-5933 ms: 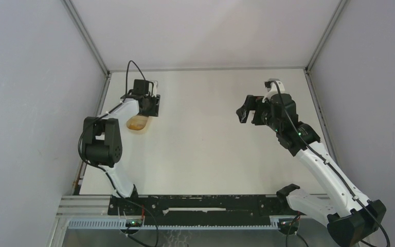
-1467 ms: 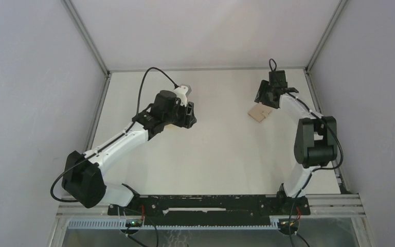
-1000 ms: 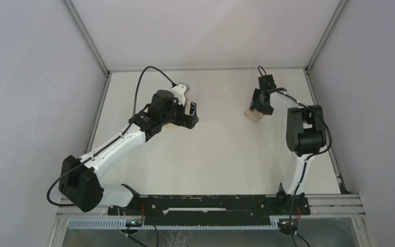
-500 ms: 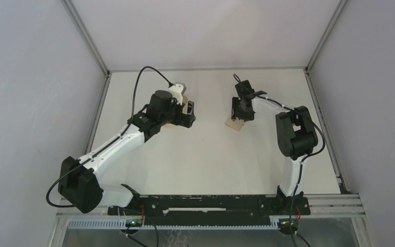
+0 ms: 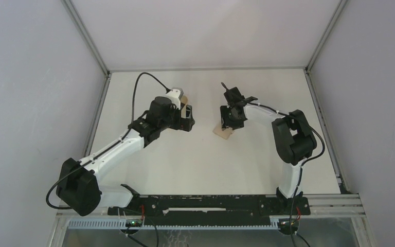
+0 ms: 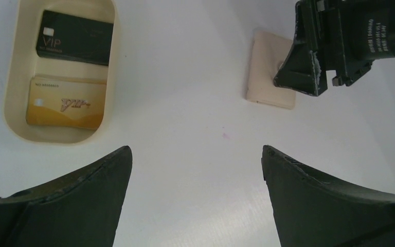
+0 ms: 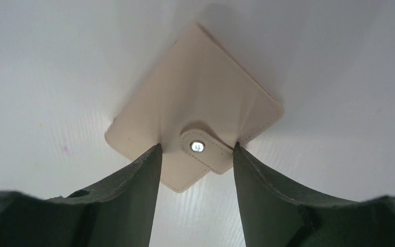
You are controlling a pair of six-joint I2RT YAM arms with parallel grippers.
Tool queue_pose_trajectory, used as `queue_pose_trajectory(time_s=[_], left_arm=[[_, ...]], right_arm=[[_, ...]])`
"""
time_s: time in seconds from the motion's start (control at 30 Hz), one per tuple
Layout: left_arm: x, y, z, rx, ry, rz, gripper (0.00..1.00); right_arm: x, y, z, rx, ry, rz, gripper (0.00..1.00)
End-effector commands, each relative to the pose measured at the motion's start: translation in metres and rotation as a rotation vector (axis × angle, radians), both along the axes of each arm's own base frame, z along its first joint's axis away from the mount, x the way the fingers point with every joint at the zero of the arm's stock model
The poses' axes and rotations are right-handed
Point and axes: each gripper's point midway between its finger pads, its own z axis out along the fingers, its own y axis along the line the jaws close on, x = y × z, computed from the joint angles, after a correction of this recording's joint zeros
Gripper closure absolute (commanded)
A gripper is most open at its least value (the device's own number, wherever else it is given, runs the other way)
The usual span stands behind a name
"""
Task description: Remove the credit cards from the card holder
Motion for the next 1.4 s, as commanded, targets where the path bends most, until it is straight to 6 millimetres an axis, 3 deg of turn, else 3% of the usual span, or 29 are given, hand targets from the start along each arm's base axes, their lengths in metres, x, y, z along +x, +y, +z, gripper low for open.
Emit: queue_pose_trajectory(time_s=[0.0,0.13,0.5,0.73,0.97,1.17,1.37], left_arm=[[-0.001,0.001,-0.017,-0.065,0.028,0.067,0.00],[-0.011,-0.005,-0.041,-0.110,0.075,0.083,0.00],[-0.025,-0.013,-0.080,-0.092,0.171,0.111,0.00],[-0.035,-0.017,-0.099,-0.057,0.206,0.119,0.00],[-0.038,-0.019,-0.113,-0.072,0.245,0.151,0.00],[-0.039,-0.022,-0.120,-0.073,0.265,0.157,0.00],[-0.042,-0.022,-0.127,-0.063,0.281,0.162,0.00]], right_arm=[[-0.022,0.029,0.013,0.083,-0.013,0.100,0.39],[-0.035,0.044,0.014,0.141,-0.018,0.189,0.39],[-0.075,0.088,0.008,0.245,-0.029,0.472,0.39],[-0.082,0.087,0.004,0.234,-0.047,0.499,0.43],[-0.083,0.086,0.001,0.232,-0.055,0.506,0.69],[-0.084,0.086,0.000,0.229,-0.051,0.507,1.00],[-0.083,0.088,0.008,0.249,-0.075,0.509,1.00]])
